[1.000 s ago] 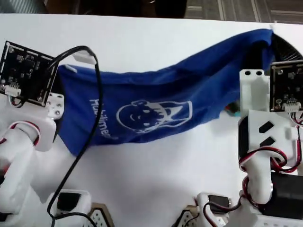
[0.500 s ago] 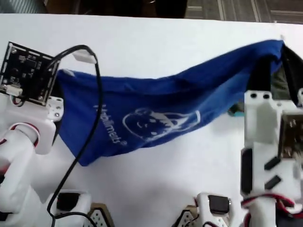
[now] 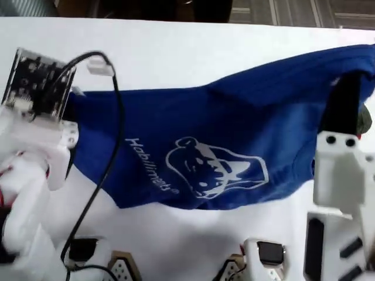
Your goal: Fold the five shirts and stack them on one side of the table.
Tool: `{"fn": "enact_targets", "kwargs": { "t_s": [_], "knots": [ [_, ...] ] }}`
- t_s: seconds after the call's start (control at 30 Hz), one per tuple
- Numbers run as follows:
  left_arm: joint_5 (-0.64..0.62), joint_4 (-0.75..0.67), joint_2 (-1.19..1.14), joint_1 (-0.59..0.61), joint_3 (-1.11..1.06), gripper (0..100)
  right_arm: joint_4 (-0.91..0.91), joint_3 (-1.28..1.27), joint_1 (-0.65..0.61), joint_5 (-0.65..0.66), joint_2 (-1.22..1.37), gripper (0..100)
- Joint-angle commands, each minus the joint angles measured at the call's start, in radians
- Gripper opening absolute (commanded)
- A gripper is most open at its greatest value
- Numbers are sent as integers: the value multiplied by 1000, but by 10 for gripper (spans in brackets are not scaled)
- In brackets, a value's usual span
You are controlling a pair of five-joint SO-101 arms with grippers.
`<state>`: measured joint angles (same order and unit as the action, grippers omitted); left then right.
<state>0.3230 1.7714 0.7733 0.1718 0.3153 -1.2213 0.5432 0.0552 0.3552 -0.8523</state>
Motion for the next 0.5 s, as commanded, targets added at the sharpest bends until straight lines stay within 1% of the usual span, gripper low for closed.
{"fn": "enact_targets", "kwargs": {
  "t_s": [0.0, 0.17, 0.33, 0.47],
  "knots": [
    [-5, 12, 80, 11, 12, 25, -56, 74, -4, -6, 21, 19],
    [-5, 14, 170, 12, 10, 25, -133, 130, -5, -9, 21, 19],
    [-5, 14, 235, 12, 10, 25, -237, 189, -110, -9, 19, 19],
    [-5, 14, 256, 12, 10, 25, -251, 190, -125, -11, 21, 19]
  ]
}}
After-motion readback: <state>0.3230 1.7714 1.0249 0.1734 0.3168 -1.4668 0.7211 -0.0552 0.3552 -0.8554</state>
